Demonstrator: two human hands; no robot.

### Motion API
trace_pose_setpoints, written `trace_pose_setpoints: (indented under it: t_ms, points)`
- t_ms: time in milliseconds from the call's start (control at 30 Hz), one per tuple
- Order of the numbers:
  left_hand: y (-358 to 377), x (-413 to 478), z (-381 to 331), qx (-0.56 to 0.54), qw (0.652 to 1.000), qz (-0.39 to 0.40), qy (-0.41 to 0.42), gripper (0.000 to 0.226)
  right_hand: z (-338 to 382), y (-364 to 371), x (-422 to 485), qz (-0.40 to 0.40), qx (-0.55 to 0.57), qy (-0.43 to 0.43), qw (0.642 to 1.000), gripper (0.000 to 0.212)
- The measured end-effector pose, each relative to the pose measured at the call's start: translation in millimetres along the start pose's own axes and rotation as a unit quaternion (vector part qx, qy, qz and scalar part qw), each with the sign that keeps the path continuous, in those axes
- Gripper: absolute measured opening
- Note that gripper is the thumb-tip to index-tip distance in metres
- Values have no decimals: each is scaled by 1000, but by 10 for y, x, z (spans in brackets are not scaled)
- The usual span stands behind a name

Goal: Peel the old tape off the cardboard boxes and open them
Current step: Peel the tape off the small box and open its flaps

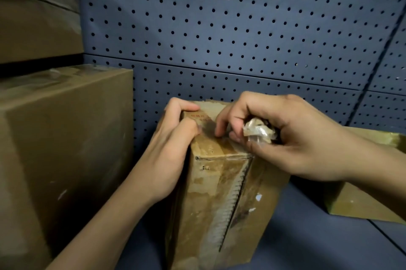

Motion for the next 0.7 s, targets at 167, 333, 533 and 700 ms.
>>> trace_pose_setpoints:
  t_ms: [167,333,533,700]
  points:
    - [175,52,-263,-7,1000,0,-26,35,-4,10,7,-3,-35,-7,999,29]
    - [216,82,-204,-12,999,-5,-30,37,-17,-8,24,14,-25,27,999,16]
    - [206,64,-212,4,1000,0,-12,34,5,9,57,21,-50,9,999,20]
    - [200,88,-218,21,1000,2,-5,30,6,4,49,16,-65,6,998,28]
Point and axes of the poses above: each hand's wrist, its own x-axis towards the middle knuckle, its own y-axis out of the palm, z = x × y, the point moved 1 cm from there along x, towards the middle knuckle, and after that the axes turned 10 degrees about x, right-handed, at the moved point
